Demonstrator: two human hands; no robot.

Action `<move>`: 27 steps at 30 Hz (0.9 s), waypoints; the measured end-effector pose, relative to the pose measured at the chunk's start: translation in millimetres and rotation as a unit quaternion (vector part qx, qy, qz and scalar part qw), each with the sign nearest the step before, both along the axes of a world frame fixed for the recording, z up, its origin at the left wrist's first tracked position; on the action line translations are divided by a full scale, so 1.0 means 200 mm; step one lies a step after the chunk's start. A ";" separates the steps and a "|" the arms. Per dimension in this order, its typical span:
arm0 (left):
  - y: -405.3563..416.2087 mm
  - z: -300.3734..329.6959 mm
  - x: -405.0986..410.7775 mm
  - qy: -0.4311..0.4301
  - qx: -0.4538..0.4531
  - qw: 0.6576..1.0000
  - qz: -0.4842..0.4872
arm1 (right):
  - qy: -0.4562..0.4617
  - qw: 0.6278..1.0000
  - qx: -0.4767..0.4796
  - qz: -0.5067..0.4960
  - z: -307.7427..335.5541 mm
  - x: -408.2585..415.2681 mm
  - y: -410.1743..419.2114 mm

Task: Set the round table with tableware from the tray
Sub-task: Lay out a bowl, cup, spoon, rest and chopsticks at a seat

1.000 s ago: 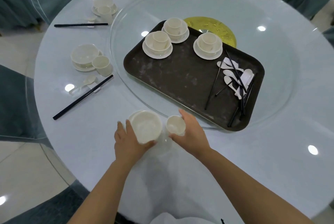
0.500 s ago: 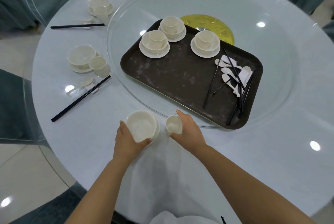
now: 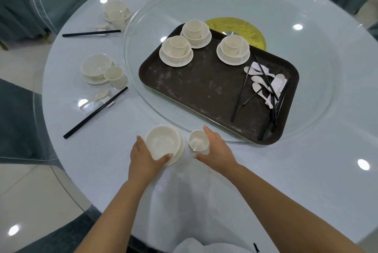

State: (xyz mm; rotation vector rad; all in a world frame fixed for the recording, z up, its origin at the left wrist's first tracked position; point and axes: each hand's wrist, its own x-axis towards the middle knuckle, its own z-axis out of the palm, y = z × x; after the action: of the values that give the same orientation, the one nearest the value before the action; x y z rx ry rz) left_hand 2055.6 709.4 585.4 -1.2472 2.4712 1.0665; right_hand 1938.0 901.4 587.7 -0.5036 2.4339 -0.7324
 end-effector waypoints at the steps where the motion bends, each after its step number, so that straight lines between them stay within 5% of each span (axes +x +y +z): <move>1: 0.00 0.01 0.00 0.004 -0.008 1.000 0.004 | -0.001 1.000 -0.003 0.000 0.00 0.00 0.01; 18: 0.24 0.31 -0.33 0.102 -0.027 0.988 -0.110 | 0.065 0.976 -0.086 -0.191 0.14 -0.28 0.40; 27: 0.40 0.31 -0.55 0.103 0.005 0.983 -0.151 | 0.041 0.928 -0.132 -0.346 0.16 -0.60 0.60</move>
State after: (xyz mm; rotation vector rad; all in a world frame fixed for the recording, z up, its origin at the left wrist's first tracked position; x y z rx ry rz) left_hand 1945.2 789.6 647.7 -0.7555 2.6888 1.1719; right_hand 1817.9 1020.9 620.3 0.2714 2.6040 -1.3569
